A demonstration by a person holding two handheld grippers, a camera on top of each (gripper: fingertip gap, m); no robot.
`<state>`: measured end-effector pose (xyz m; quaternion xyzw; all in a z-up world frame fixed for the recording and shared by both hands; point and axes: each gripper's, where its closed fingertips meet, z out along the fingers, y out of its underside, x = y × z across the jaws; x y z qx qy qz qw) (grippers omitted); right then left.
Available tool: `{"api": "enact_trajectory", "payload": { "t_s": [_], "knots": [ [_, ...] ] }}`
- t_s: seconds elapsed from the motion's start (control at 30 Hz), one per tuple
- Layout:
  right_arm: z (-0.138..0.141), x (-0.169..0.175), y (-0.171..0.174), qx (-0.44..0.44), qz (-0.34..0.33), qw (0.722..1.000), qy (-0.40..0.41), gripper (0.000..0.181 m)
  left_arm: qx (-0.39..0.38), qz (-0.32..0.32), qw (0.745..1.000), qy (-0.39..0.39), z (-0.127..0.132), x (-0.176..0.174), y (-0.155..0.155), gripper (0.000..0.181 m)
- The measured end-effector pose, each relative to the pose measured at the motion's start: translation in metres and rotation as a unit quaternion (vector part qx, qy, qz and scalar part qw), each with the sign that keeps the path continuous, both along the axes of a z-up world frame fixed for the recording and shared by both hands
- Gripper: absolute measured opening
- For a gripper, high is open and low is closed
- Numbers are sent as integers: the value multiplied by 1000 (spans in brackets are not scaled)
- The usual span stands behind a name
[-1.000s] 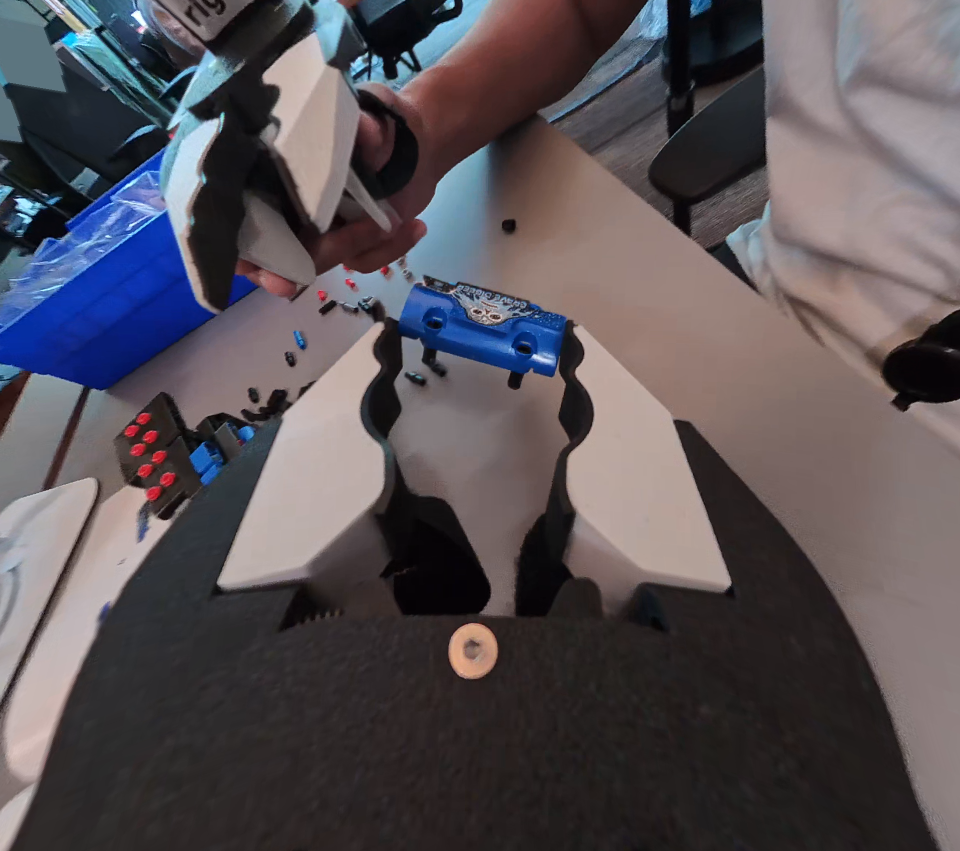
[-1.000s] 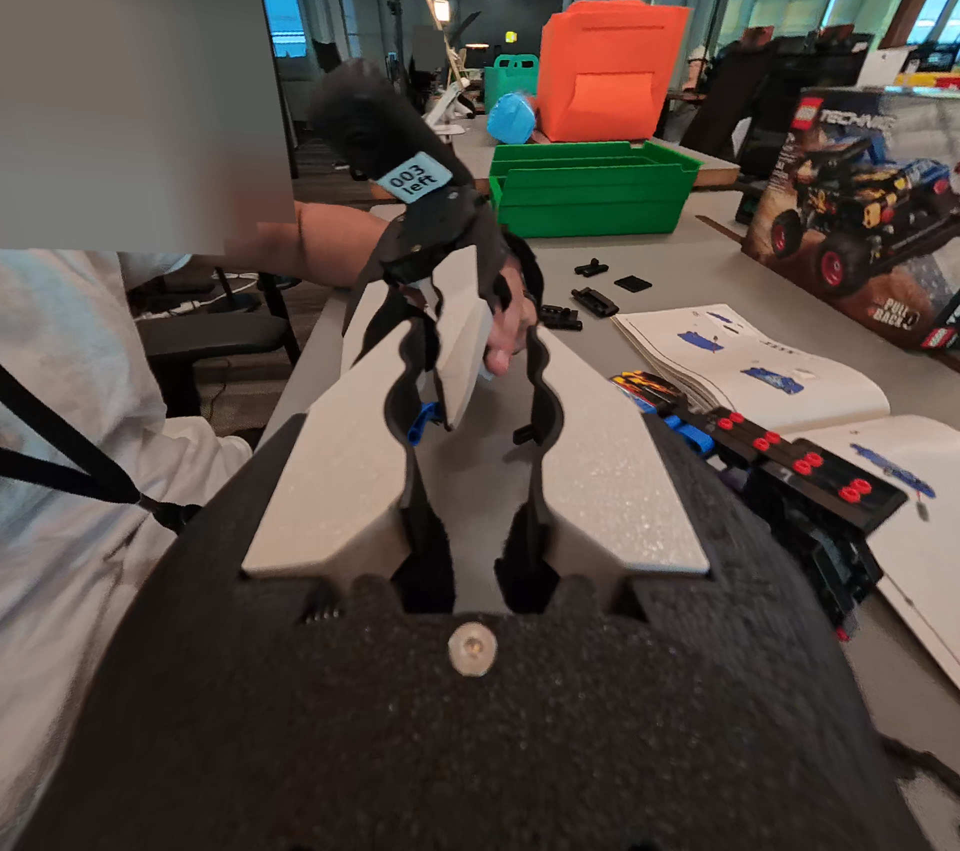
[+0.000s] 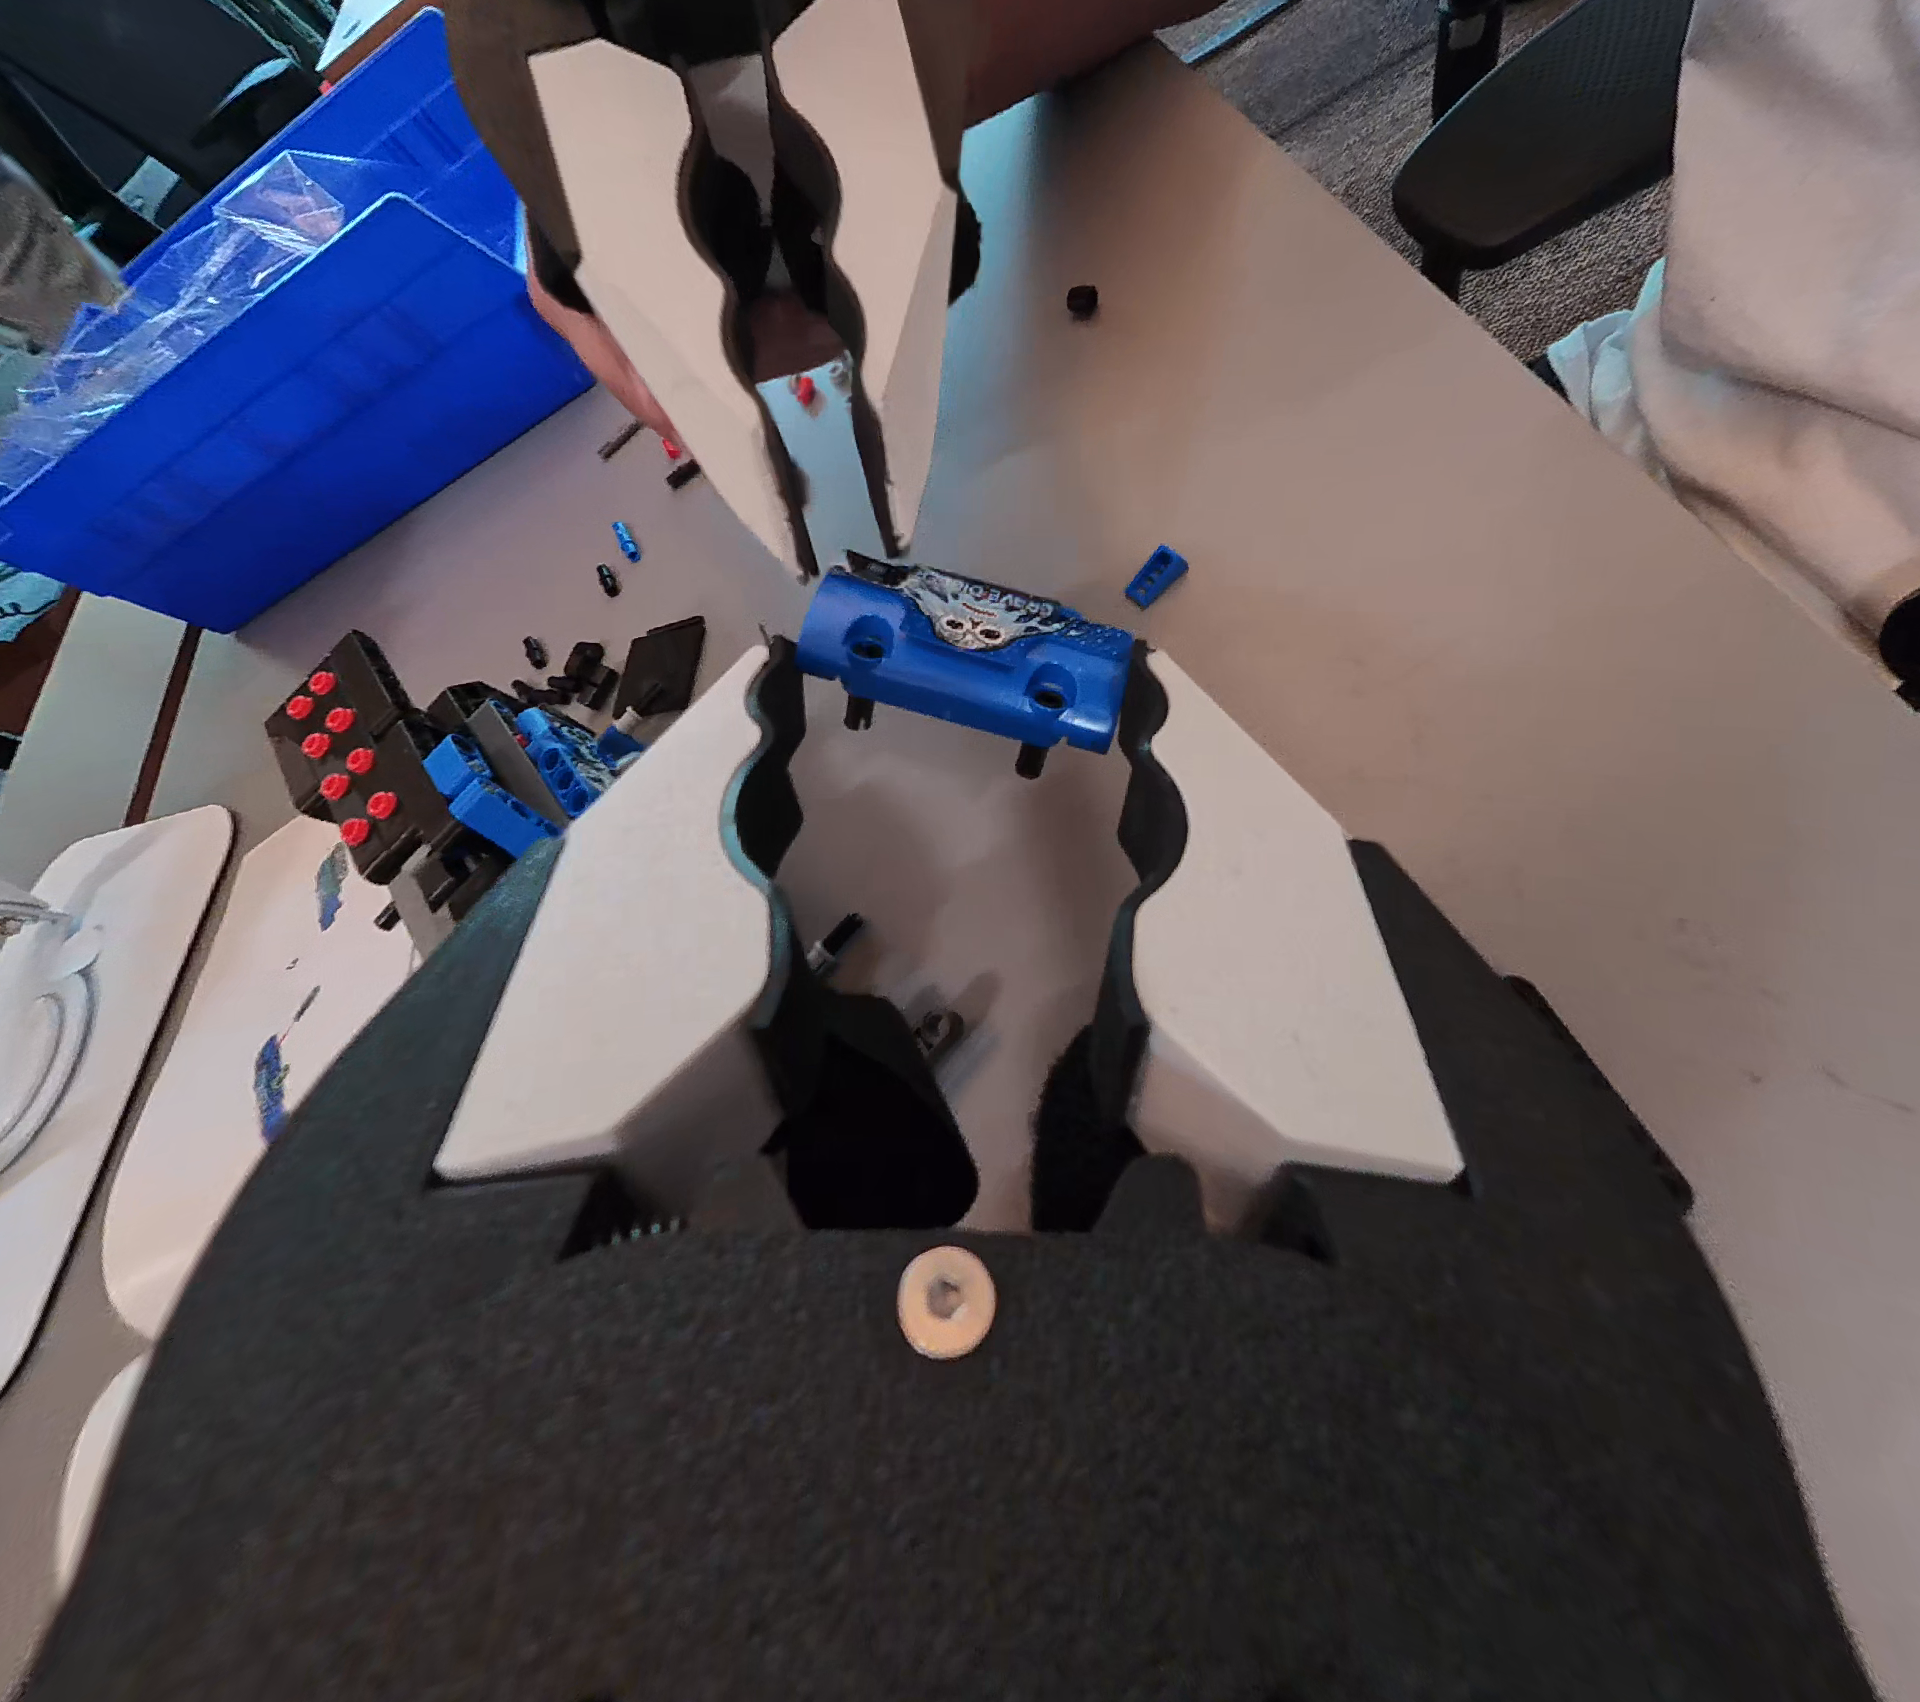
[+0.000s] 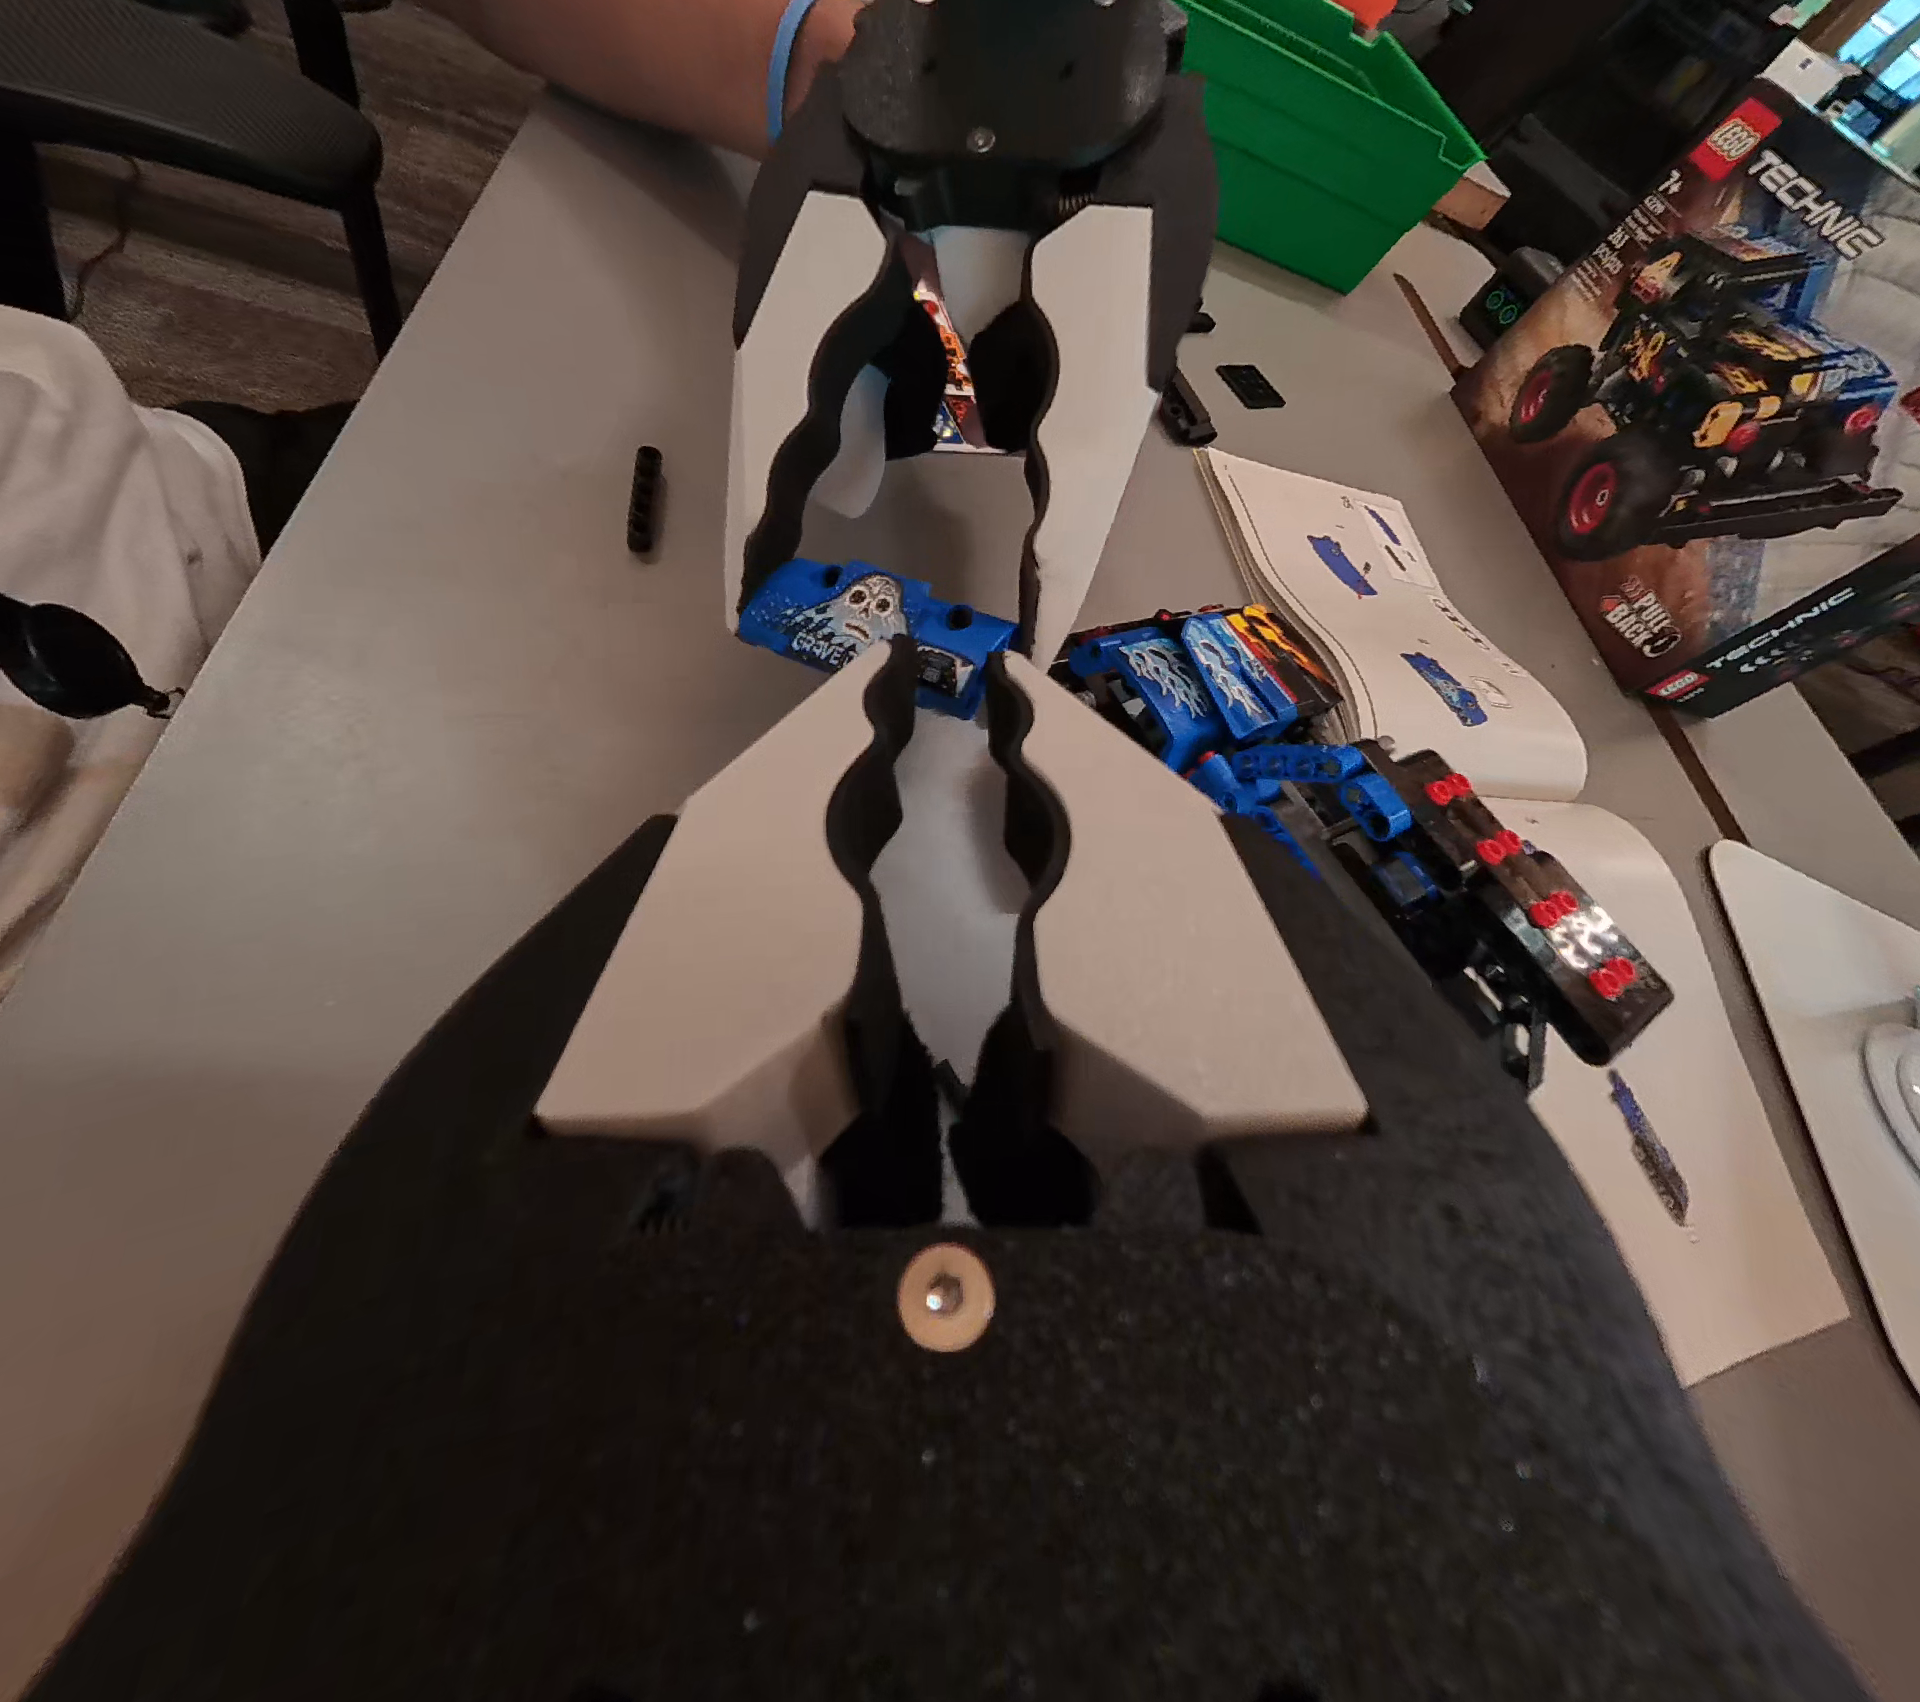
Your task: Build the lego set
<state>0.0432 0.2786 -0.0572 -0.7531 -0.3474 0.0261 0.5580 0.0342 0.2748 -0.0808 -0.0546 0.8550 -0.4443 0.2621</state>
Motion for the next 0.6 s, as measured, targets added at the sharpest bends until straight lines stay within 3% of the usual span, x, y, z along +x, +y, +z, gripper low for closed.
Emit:
{"api": "enact_trajectory", "payload": {
  "t_s": [0.6],
  "knots": [
    [-2,3,2,-35,-5,998,48,11,19,15,1000,-9,-4,6,7,60]
  ]
}}
